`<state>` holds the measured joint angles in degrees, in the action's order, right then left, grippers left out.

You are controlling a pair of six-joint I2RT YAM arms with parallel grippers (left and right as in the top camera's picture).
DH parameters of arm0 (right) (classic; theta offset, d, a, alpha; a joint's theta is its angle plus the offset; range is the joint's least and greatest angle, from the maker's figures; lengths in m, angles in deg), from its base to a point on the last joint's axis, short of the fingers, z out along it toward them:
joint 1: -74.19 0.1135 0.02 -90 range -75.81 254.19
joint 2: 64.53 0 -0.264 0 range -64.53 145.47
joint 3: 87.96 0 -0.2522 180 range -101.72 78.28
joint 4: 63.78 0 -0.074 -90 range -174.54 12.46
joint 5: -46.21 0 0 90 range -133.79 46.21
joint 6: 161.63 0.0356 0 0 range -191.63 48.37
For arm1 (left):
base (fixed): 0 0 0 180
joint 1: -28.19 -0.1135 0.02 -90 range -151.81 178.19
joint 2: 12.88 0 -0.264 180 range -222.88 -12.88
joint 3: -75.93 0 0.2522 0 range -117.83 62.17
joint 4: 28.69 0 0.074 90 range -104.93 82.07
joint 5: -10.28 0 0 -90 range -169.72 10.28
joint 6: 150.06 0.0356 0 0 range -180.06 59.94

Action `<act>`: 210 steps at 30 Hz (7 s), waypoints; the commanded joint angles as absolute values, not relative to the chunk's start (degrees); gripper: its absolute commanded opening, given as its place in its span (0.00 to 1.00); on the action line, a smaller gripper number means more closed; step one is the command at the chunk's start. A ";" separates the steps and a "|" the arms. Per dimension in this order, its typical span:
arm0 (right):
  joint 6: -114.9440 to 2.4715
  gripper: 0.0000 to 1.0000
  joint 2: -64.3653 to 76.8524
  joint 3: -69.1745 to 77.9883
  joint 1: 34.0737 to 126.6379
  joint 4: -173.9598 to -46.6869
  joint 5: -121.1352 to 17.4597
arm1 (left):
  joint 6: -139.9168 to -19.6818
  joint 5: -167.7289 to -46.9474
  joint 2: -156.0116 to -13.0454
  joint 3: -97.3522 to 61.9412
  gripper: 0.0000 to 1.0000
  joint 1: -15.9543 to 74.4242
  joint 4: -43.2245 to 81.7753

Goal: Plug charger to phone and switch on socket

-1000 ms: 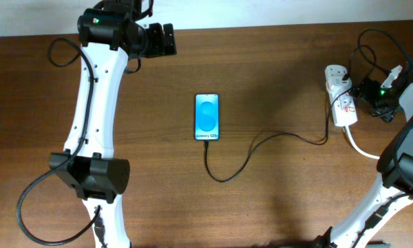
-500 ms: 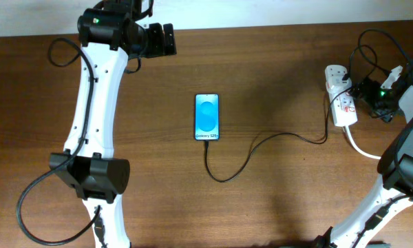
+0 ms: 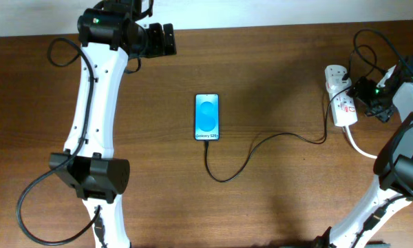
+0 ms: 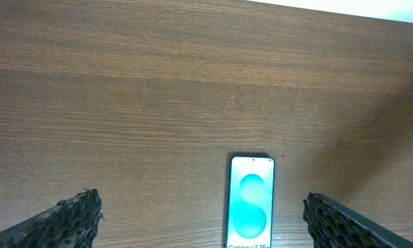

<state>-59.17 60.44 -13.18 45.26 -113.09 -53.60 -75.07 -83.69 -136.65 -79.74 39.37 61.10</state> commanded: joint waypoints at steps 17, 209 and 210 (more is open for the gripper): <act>-53.39 0.99 63.45 -12.74 46.14 -112.89 -52.57 | -74.80 -82.68 -137.04 -79.45 0.99 39.32 61.03; -74.18 0.99 -64.34 77.97 70.75 -81.59 -51.02 | -70.65 -64.48 -44.21 24.57 0.99 38.84 25.65; -74.18 0.98 -64.34 77.97 70.75 -81.59 -51.04 | -70.65 -64.48 -40.93 27.65 0.99 38.84 23.00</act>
